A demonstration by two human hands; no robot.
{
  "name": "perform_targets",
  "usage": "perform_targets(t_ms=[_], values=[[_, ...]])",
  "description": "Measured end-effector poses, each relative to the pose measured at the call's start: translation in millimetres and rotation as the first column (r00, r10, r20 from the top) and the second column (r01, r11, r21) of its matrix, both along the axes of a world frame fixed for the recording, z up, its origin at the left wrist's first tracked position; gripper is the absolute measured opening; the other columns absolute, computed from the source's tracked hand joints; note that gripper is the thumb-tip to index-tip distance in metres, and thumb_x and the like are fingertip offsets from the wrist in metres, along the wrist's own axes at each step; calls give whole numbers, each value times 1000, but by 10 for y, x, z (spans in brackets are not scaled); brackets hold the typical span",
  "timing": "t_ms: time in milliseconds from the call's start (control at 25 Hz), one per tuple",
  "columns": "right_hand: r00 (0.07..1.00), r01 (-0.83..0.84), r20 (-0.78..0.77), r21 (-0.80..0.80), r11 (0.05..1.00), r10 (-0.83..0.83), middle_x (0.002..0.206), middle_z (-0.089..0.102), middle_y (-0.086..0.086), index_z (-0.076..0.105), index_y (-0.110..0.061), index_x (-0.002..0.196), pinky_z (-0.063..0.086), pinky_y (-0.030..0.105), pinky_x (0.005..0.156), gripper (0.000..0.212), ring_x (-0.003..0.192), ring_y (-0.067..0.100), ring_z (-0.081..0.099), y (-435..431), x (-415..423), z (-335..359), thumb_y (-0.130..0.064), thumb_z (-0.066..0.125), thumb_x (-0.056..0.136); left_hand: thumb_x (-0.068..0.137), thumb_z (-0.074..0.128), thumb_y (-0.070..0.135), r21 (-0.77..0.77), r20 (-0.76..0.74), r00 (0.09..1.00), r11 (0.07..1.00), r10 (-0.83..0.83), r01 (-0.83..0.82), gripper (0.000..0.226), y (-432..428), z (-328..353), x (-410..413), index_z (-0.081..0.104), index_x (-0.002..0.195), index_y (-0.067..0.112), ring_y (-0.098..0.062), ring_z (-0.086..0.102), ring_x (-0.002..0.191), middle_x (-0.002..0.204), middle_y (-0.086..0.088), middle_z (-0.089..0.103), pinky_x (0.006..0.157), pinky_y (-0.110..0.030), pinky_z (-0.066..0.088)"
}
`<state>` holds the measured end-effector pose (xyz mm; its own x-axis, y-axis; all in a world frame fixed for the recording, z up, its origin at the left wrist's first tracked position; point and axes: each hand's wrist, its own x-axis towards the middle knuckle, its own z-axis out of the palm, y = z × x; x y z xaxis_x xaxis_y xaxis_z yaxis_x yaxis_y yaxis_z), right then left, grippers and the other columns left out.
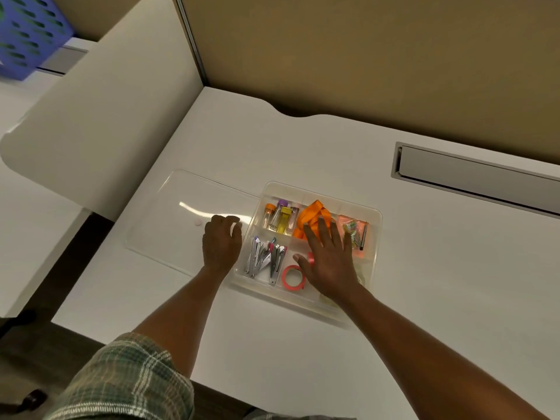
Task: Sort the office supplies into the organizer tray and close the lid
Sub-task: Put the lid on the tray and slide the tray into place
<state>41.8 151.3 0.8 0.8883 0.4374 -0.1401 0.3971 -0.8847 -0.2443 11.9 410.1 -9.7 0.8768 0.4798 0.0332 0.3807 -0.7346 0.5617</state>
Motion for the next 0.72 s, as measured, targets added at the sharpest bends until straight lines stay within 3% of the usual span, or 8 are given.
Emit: perform_targets(t_ms=[80,160,320,720], values=[[998,43,54,-25,999,-42,169,-3,3,8,-35,159,-6,60,122,75,155,32,-8,-132,-38,-30,-71,23,95,99,49,32,-217,42,998,975,51,-40,27,-92,45,37,68,107,14,-23,61,95,101,-7,67,80,-32,46],[990,118,88,-56,991,-113,169,-3,6,7,-33,160,-8,61,121,75,155,33,-8,-296,-56,-37,-71,21,96,100,49,35,-304,12,1000,953,11,-7,30,-202,59,90,66,114,15,-19,63,94,102,-5,69,80,-29,47],[975,220,68,-113,969,-213,168,1,10,16,-25,160,-1,64,121,77,155,33,-4,-688,-106,-58,-69,20,96,101,45,26,-282,-24,999,959,-40,31,31,-403,44,134,61,124,13,-23,65,93,103,-7,70,81,-31,51],[956,293,31,-36,955,-292,168,4,10,18,-19,159,14,53,125,78,156,31,-3,-1785,-279,-31,-65,21,97,102,42,26,-332,-54,993,940,-100,77,32,-1476,27,163,58,128,13,-25,65,101,112,-10,69,90,-37,52]])
